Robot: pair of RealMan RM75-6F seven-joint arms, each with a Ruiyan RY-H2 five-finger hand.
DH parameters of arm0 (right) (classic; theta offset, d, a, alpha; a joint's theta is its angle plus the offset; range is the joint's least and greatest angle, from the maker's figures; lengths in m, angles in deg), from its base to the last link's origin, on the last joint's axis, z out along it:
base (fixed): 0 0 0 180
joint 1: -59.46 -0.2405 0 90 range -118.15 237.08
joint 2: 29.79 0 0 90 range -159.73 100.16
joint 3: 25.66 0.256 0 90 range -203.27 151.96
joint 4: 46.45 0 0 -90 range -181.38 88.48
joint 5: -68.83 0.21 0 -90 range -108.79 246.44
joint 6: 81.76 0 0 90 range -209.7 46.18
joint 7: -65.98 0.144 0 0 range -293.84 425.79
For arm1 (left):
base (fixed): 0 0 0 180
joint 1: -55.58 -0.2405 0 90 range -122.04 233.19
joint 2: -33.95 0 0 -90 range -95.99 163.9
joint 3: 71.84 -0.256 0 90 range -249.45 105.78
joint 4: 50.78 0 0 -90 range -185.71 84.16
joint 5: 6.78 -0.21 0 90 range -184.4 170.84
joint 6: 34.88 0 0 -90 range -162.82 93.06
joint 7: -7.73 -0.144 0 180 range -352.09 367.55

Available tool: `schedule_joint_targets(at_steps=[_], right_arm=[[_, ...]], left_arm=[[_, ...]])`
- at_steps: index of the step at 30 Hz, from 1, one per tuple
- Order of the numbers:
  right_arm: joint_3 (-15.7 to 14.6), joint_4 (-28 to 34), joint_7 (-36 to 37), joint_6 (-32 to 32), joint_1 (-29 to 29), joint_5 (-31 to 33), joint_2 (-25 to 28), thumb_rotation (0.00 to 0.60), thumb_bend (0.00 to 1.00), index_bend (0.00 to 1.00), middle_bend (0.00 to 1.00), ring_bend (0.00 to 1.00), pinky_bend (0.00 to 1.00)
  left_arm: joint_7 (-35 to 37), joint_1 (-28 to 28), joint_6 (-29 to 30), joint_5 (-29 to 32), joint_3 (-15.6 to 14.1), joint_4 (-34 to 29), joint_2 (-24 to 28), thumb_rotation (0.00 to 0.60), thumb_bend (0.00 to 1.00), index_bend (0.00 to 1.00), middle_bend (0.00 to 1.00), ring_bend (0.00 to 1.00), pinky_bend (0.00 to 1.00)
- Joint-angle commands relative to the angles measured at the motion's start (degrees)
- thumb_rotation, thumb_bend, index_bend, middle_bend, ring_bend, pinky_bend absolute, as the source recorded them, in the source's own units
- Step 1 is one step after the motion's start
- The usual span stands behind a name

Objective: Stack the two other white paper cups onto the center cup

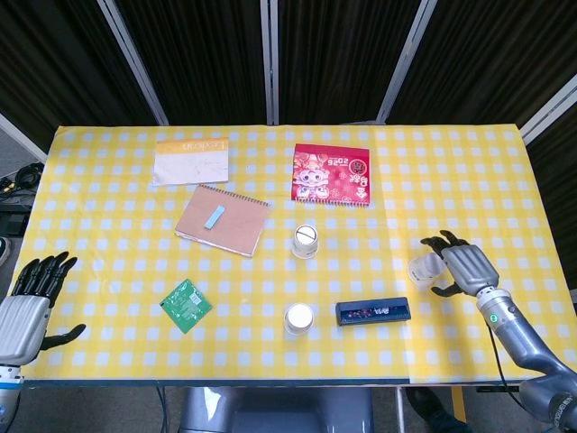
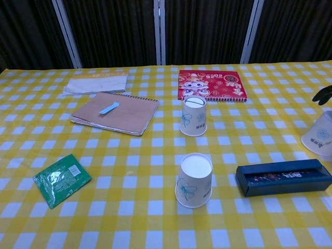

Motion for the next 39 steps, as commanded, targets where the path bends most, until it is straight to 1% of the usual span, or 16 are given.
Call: schedule_joint_targets(at_steps=[1, 5, 8, 11, 15, 20, 23, 26, 29, 32, 33, 37, 39], right_arm=[[0.02, -2.12, -0.98, -1.74, -1.14, 1.50, -1.02, 0.600, 0.15, 0.24, 0.25, 0.13, 0.33], [0.02, -3.35, -1.44, -2.76, -1.83, 2.60, -1.55, 0.600, 0.19, 0.32, 0.35, 0.22, 0.43], [-0.04, -3.99, -1.60, -3.00, -2.13, 3.15, -1.98, 0.600, 0.23, 0.36, 0.40, 0.28, 0.49], [-0.11, -4.39, -1.75, -2.65, -2.24, 3.19, -2.43, 0.600, 0.25, 0.38, 0.43, 0.31, 0.51], [-0.02, -4.20, -1.28, -1.74, -2.30, 2.78, -2.49, 0.600, 0.27, 0.40, 0.44, 0.33, 0.52], [0.89, -1.97, -0.08, 0.15, -2.53, 1.90, -1.24, 0.600, 0.27, 0.40, 0.44, 0.33, 0.52], [2.30, 0.51, 0.69, 1.18, -3.23, 1.59, 0.13, 0.600, 0.27, 0.40, 0.44, 0.33, 0.52], [4.63, 3.97, 0.28, 1.53, -4.94, 2.13, 1.89, 0.600, 0.28, 0.40, 0.44, 0.33, 0.52], [6.75, 6.78, -0.94, 0.34, -7.26, 3.41, 2.99, 0.600, 0.28, 0.40, 0.44, 0.33, 0.52], [9.05, 9.02, -2.28, -2.84, -10.60, 6.77, 3.48, 0.600, 0.28, 0.40, 0.44, 0.33, 0.51], [10.11, 9.65, -2.94, -4.48, -12.42, 8.79, 3.22, 0.600, 0.28, 0.40, 0.44, 0.33, 0.51], [11.52, 9.55, -6.67, -7.64, -17.28, 14.83, 1.19, 0.600, 0.28, 0.40, 0.44, 0.33, 0.51], [11.62, 9.40, -8.83, -8.04, -19.16, 17.65, -0.05, 0.600, 0.29, 0.40, 0.44, 0.33, 0.51]], left_arm=[[0.07, 0.15, -0.29, 0.41, 0.08, 0.06, -0.02, 0.600, 0.00, 0.00, 0.00, 0.00, 0.00], [0.04, 0.27, -0.53, 0.72, 0.12, 0.02, 0.01, 0.600, 0.00, 0.00, 0.00, 0.00, 0.00], [-0.12, 0.37, -0.71, 0.84, 0.09, -0.03, -0.03, 0.600, 0.00, 0.00, 0.00, 0.00, 0.00], [-0.18, 0.46, -0.93, 1.01, 0.06, -0.03, -0.02, 0.600, 0.00, 0.00, 0.00, 0.00, 0.00], [0.00, 0.54, -1.03, 1.25, 0.11, -0.11, 0.09, 0.600, 0.00, 0.00, 0.00, 0.00, 0.00], [0.68, 0.65, -1.15, 1.58, 0.21, -0.15, 0.40, 0.600, 0.00, 0.00, 0.00, 0.00, 0.00], [1.23, 0.80, -1.39, 1.80, 0.30, -0.15, 0.59, 0.600, 0.00, 0.00, 0.00, 0.00, 0.00], [1.85, 1.03, -1.67, 2.00, 0.43, -0.19, 0.81, 0.600, 0.00, 0.00, 0.00, 0.00, 0.00], [2.40, 1.20, -1.92, 2.15, 0.50, -0.21, 0.99, 0.600, 0.00, 0.00, 0.00, 0.00, 0.00], [3.16, 1.36, -2.22, 2.43, 0.58, -0.19, 1.25, 0.600, 0.00, 0.00, 0.00, 0.00, 0.00], [3.56, 1.44, -2.38, 2.64, 0.64, -0.13, 1.39, 0.600, 0.00, 0.00, 0.00, 0.00, 0.00], [4.95, 1.62, -2.90, 3.53, 0.87, 0.05, 1.84, 0.600, 0.00, 0.00, 0.00, 0.00, 0.00], [5.54, 1.72, -3.17, 3.93, 0.97, 0.17, 2.01, 0.600, 0.00, 0.00, 0.00, 0.00, 0.00]])
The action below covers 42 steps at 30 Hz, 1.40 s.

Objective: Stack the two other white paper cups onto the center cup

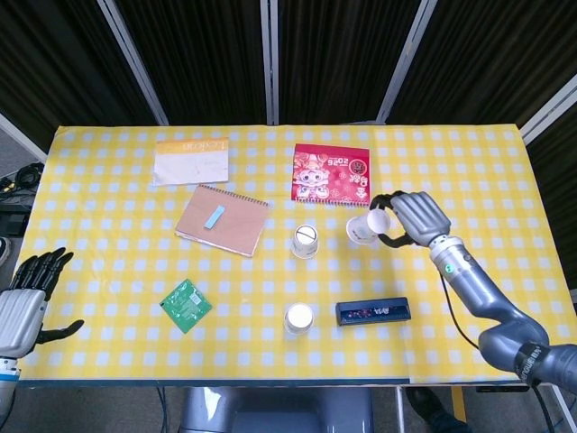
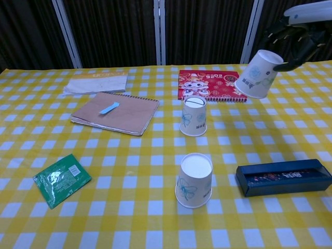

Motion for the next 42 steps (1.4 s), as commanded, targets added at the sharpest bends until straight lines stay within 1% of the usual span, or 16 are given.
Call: schedule_joint_targets(at_steps=[1, 3, 8, 15, 19, 29, 30, 33, 35, 38, 40, 42], right_arm=[[1.14, 0.34, -5.04, -2.22, -4.81, 6.27, -2.63, 0.600, 0.29, 0.40, 0.44, 0.33, 0.51], [0.65, 0.93, -8.02, -1.93, -6.67, 9.17, -3.71, 0.600, 0.29, 0.40, 0.44, 0.33, 0.52], [-0.79, 2.70, -13.81, 0.56, -9.50, 12.86, -5.74, 0.600, 0.29, 0.40, 0.44, 0.33, 0.52], [-3.00, 2.29, -20.34, 3.32, -12.54, 17.40, -8.24, 0.600, 0.29, 0.40, 0.44, 0.33, 0.52], [-3.75, 2.08, -22.40, 4.92, -13.63, 19.97, -9.94, 0.600, 0.29, 0.40, 0.44, 0.33, 0.52], [-4.71, 1.71, -26.50, 8.07, -16.04, 22.90, -12.83, 0.600, 0.28, 0.39, 0.42, 0.33, 0.52], [-4.80, 1.50, -26.98, 8.53, -16.31, 23.12, -13.25, 0.600, 0.27, 0.38, 0.40, 0.32, 0.51], [-5.35, 1.05, -28.49, 9.17, -16.95, 23.57, -14.02, 0.600, 0.24, 0.26, 0.26, 0.22, 0.47], [-5.76, 1.44, -29.65, 8.87, -17.54, 24.95, -13.92, 0.600, 0.20, 0.16, 0.14, 0.13, 0.41], [-5.47, 3.03, -30.19, 9.09, -18.19, 26.95, -13.35, 0.600, 0.11, 0.06, 0.03, 0.05, 0.30], [-5.58, 4.11, -31.10, 9.86, -18.56, 27.50, -12.84, 0.600, 0.07, 0.01, 0.00, 0.02, 0.24], [-5.71, 5.29, -31.81, 10.32, -18.88, 28.30, -12.21, 0.600, 0.04, 0.00, 0.00, 0.01, 0.20]], left_arm=[[0.83, 0.19, -0.48, 0.67, 0.19, 0.23, 0.29, 0.600, 0.00, 0.00, 0.00, 0.00, 0.00], [1.51, 0.46, -1.10, 1.15, 0.30, 0.55, 0.43, 0.600, 0.00, 0.00, 0.00, 0.00, 0.00], [3.67, 1.33, -3.27, 1.60, 0.07, 1.30, 0.93, 0.600, 0.00, 0.00, 0.00, 0.00, 0.00], [4.80, 1.39, -2.81, 0.81, 0.01, 1.76, 1.06, 0.600, 0.00, 0.00, 0.00, 0.00, 0.00], [4.65, 1.45, -2.74, 0.75, -0.01, 1.77, 0.97, 0.600, 0.00, 0.00, 0.00, 0.00, 0.00], [5.26, 1.64, -3.01, 1.35, 0.10, 1.90, 1.20, 0.600, 0.00, 0.00, 0.00, 0.00, 0.00], [5.47, 1.70, -3.14, 1.43, 0.12, 1.95, 1.24, 0.600, 0.00, 0.00, 0.00, 0.00, 0.00], [5.95, 1.76, -3.22, 1.56, 0.17, 2.03, 1.39, 0.600, 0.00, 0.00, 0.00, 0.00, 0.00], [6.33, 1.74, -3.14, 1.58, 0.19, 2.09, 1.52, 0.600, 0.00, 0.00, 0.00, 0.00, 0.00], [6.99, 1.80, -3.26, 1.63, 0.18, 2.26, 1.72, 0.600, 0.00, 0.00, 0.00, 0.00, 0.00], [7.47, 1.87, -3.40, 1.64, 0.17, 2.34, 1.85, 0.600, 0.00, 0.00, 0.00, 0.00, 0.00], [7.90, 1.91, -3.44, 1.53, 0.12, 2.34, 1.98, 0.600, 0.00, 0.00, 0.00, 0.00, 0.00]])
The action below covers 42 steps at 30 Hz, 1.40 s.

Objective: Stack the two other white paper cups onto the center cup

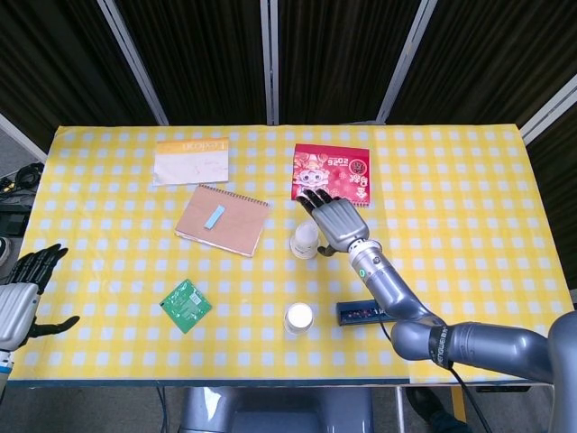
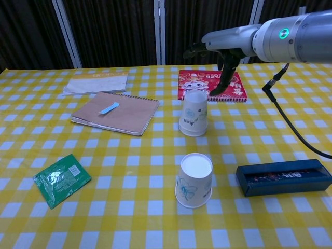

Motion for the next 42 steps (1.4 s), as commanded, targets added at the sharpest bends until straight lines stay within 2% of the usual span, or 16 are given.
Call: schedule_joint_targets(at_steps=[1, 6, 8, 11, 14, 18, 21, 23, 26, 31, 35, 39, 42], right_arm=[[-0.23, 2.01, -1.34, 0.99, -0.67, 1.26, 1.21, 0.600, 0.02, 0.00, 0.00, 0.01, 0.18], [-1.11, 6.51, -2.27, 4.16, 0.45, -1.07, 4.90, 0.600, 0.00, 0.00, 0.00, 0.00, 0.08], [-1.95, 7.74, -0.93, 5.67, 2.35, -4.75, 6.51, 0.600, 0.00, 0.00, 0.00, 0.00, 0.02], [-4.10, 8.29, 2.17, 7.29, 6.01, -11.23, 9.01, 0.600, 0.00, 0.00, 0.00, 0.00, 0.00], [-7.95, 7.96, 10.65, 11.29, 13.39, -22.55, 12.77, 0.600, 0.00, 0.00, 0.00, 0.00, 0.00], [-13.02, 1.71, 23.73, 21.01, 23.21, -38.13, 14.51, 0.600, 0.00, 0.00, 0.00, 0.00, 0.00], [-15.50, -2.56, 30.24, 28.55, 29.72, -43.27, 14.48, 0.600, 0.00, 0.00, 0.00, 0.00, 0.00], [-17.26, -4.79, 33.55, 33.38, 34.51, -45.44, 14.08, 0.600, 0.00, 0.01, 0.00, 0.00, 0.00], [-19.30, -5.67, 34.28, 39.02, 40.44, -47.67, 12.76, 0.600, 0.00, 0.00, 0.00, 0.00, 0.00], [-19.59, -4.32, 34.30, 40.46, 43.47, -49.83, 12.64, 0.600, 0.00, 0.00, 0.00, 0.00, 0.00], [-19.24, -3.61, 34.60, 41.43, 45.31, -51.23, 12.88, 0.600, 0.00, 0.00, 0.00, 0.00, 0.00], [-18.57, -4.03, 34.63, 42.60, 46.77, -52.16, 12.85, 0.600, 0.00, 0.00, 0.00, 0.00, 0.00], [-17.99, -4.38, 34.62, 42.62, 47.52, -52.41, 13.15, 0.600, 0.00, 0.00, 0.00, 0.00, 0.00]], left_arm=[[0.51, 0.05, -0.08, -0.13, -0.08, 0.01, 0.19, 0.600, 0.00, 0.00, 0.00, 0.00, 0.00], [1.26, 0.24, -0.75, -0.46, -0.52, 0.19, 0.15, 0.600, 0.00, 0.00, 0.00, 0.00, 0.00], [1.37, 0.29, -0.64, -0.91, -0.62, 0.57, -0.15, 0.600, 0.00, 0.00, 0.00, 0.00, 0.00], [1.44, 0.15, 0.34, -1.84, -0.59, 1.27, -0.87, 0.600, 0.00, 0.00, 0.00, 0.00, 0.00], [3.42, 0.34, 1.88, -4.37, -0.48, 2.86, -2.36, 0.600, 0.00, 0.00, 0.00, 0.00, 0.00], [5.35, 1.52, 3.02, -8.12, -0.32, 5.50, -4.10, 0.600, 0.00, 0.00, 0.00, 0.00, 0.00], [5.88, 3.34, 1.94, -10.58, -0.42, 6.06, -4.72, 0.600, 0.00, 0.00, 0.00, 0.00, 0.00], [8.15, 6.04, 0.36, -14.05, -0.47, 5.33, -4.95, 0.600, 0.00, 0.00, 0.00, 0.00, 0.00], [5.51, 11.20, -4.60, -18.92, -0.35, 2.18, -4.60, 0.600, 0.00, 0.00, 0.00, 0.00, 0.00], [-2.22, 15.86, -13.43, -16.60, 0.41, -4.59, -4.84, 0.600, 0.00, 0.00, 0.00, 0.00, 0.00], [-10.18, 20.47, -20.82, -12.90, 2.59, -7.54, -8.21, 0.600, 0.00, 0.00, 0.00, 0.00, 0.00], [-15.07, 24.56, -25.16, -10.86, 4.66, -7.09, -12.87, 0.600, 0.00, 0.00, 0.00, 0.00, 0.01], [-18.31, 27.81, -27.95, -10.08, 5.98, -5.21, -16.83, 0.600, 0.00, 0.00, 0.00, 0.00, 0.06]])
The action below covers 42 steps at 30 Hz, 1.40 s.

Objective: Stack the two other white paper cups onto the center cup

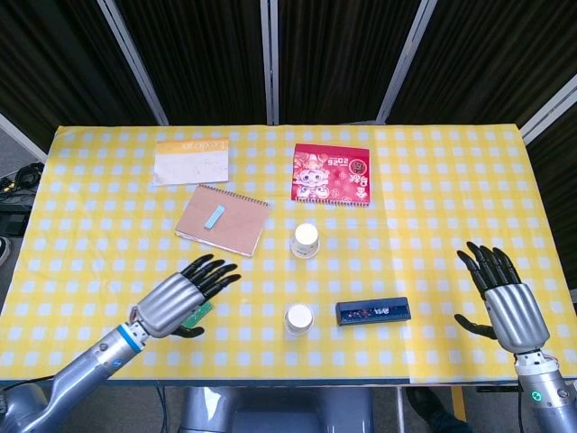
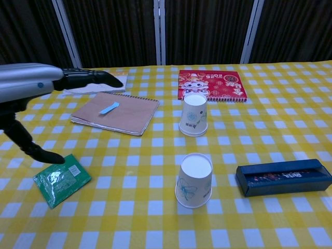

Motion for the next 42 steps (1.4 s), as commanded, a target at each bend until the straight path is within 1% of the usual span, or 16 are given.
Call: schedule_joint_targets(at_steps=[1, 4, 7, 11, 13, 16, 21, 23, 25, 27, 30, 33, 36, 38, 42], right_arm=[[0.52, -0.17, 0.04, -0.14, 0.49, -0.35, 0.45, 0.600, 0.00, 0.00, 0.00, 0.00, 0.00], [0.91, -0.10, 0.14, -0.24, 0.74, -0.48, 0.68, 0.600, 0.00, 0.00, 0.00, 0.00, 0.00], [1.46, 0.13, 0.64, -0.71, 1.07, -0.75, 1.05, 0.600, 0.00, 0.00, 0.00, 0.00, 0.00], [2.26, 0.58, 0.91, -1.09, 1.52, -0.79, 1.54, 0.600, 0.00, 0.00, 0.00, 0.00, 0.00], [2.67, 0.62, 0.98, -1.30, 1.78, -0.99, 1.67, 0.600, 0.00, 0.00, 0.00, 0.00, 0.00], [3.07, 0.55, 1.03, -1.74, 2.11, -1.13, 1.83, 0.600, 0.00, 0.00, 0.00, 0.00, 0.00], [4.15, 0.34, 2.12, -2.41, 2.50, -0.82, 1.93, 0.600, 0.00, 0.01, 0.00, 0.00, 0.00], [4.58, 0.08, 2.23, -2.64, 2.70, -0.75, 1.91, 0.600, 0.00, 0.01, 0.00, 0.00, 0.00], [4.94, 0.01, 2.44, -2.82, 2.85, -0.70, 1.95, 0.600, 0.00, 0.01, 0.00, 0.00, 0.00], [5.25, -0.03, 2.70, -2.88, 3.00, -0.66, 2.01, 0.600, 0.00, 0.01, 0.00, 0.00, 0.00], [5.86, -0.14, 3.08, -2.77, 3.32, -0.75, 2.15, 0.600, 0.00, 0.01, 0.00, 0.00, 0.00], [6.25, -0.27, 3.33, -3.04, 3.52, -0.90, 2.16, 0.600, 0.00, 0.01, 0.00, 0.00, 0.00], [6.45, -0.34, 3.43, -3.41, 3.61, -0.92, 2.16, 0.600, 0.00, 0.01, 0.00, 0.00, 0.00], [6.64, -0.38, 3.50, -3.64, 3.67, -1.02, 2.14, 0.600, 0.00, 0.01, 0.00, 0.00, 0.00], [7.05, -0.33, 3.50, -3.96, 3.88, -1.26, 2.15, 0.600, 0.00, 0.01, 0.00, 0.00, 0.00]], left_arm=[[-4.57, 4.92, -4.52, 2.41, 2.46, 1.68, -5.83, 0.600, 0.00, 0.01, 0.00, 0.01, 0.07], [-5.82, 6.43, -5.85, 3.51, 3.05, 2.71, -8.06, 0.600, 0.00, 0.04, 0.00, 0.04, 0.12], [-9.98, 9.46, -8.81, 5.76, 4.01, 5.54, -12.61, 0.600, 0.00, 0.06, 0.00, 0.05, 0.14], [-14.20, 12.85, -11.66, 8.78, 4.94, 9.41, -17.98, 0.600, 0.09, 0.08, 0.02, 0.06, 0.17], [-16.89, 14.30, -11.93, 9.92, 5.29, 11.72, -20.77, 0.600, 0.13, 0.10, 0.04, 0.07, 0.19], [-18.23, 15.89, -12.75, 11.62, 5.40, 13.60, -23.19, 0.600, 0.15, 0.12, 0.07, 0.10, 0.22], [-19.30, 19.04, -13.13, 12.41, 6.23, 17.13, -27.33, 0.600, 0.15, 0.17, 0.13, 0.15, 0.26], [-20.18, 20.17, -13.47, 12.86, 6.21, 18.37, -28.23, 0.600, 0.16, 0.18, 0.16, 0.18, 0.29], [-21.12, 20.93, -13.53, 13.29, 6.11, 19.16, -28.79, 0.600, 0.16, 0.22, 0.23, 0.24, 0.33], [-21.76, 21.39, -13.65, 13.89, 5.96, 19.48, -28.97, 0.600, 0.16, 0.31, 0.33, 0.33, 0.39], [-23.23, 21.95, -13.15, 15.01, 5.79, 20.06, -29.02, 0.600, 0.17, 0.40, 0.41, 0.41, 0.48], [-22.74, 22.09, -12.23, 16.11, 5.81, 20.07, -29.19, 0.600, 0.19, 0.47, 0.48, 0.47, 0.54], [-22.20, 22.29, -11.68, 16.44, 5.89, 19.86, -28.84, 0.600, 0.20, 0.52, 0.50, 0.49, 0.56], [-21.69, 22.50, -11.02, 16.56, 6.26, 19.46, -28.25, 0.600, 0.20, 0.54, 0.50, 0.49, 0.56], [-20.47, 23.11, -9.32, 17.51, 8.36, 17.91, -26.13, 0.600, 0.20, 0.54, 0.50, 0.49, 0.56]])
